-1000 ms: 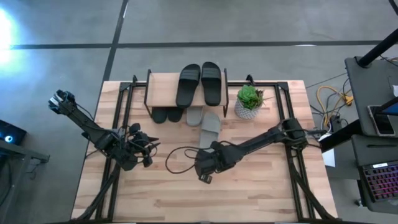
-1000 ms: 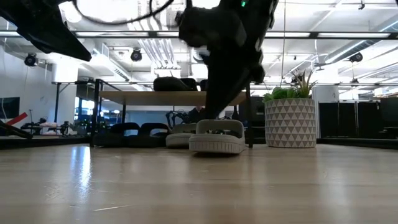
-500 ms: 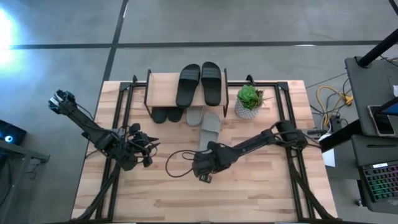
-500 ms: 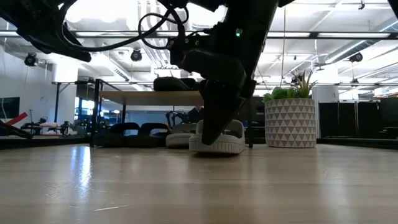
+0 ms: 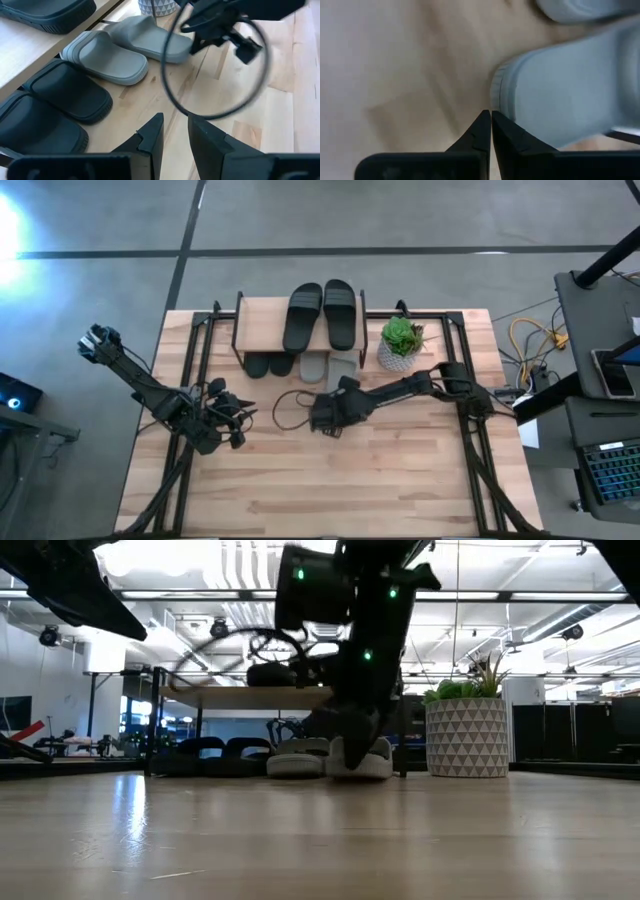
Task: Pick and place slides into the shelf
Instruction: Put the gray slide under the shelf
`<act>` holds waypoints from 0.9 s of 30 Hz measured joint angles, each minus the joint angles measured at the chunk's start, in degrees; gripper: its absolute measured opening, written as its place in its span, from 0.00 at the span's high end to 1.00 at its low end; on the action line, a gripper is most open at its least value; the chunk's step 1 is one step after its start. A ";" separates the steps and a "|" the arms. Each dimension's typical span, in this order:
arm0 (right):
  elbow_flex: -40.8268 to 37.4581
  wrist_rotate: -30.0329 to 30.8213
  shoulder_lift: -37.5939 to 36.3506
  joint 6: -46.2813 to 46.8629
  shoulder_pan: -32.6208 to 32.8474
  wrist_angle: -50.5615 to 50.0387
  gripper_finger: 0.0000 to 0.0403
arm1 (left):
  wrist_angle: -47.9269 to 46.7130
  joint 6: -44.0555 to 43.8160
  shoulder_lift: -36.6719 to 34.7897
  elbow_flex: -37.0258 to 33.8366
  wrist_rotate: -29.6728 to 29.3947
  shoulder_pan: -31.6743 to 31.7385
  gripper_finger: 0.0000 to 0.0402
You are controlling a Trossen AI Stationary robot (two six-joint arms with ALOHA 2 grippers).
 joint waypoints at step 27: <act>-1.39 10.73 -0.03 0.53 -5.58 -2.01 0.98 | 0.01 0.01 -0.08 -0.79 0.78 0.00 0.81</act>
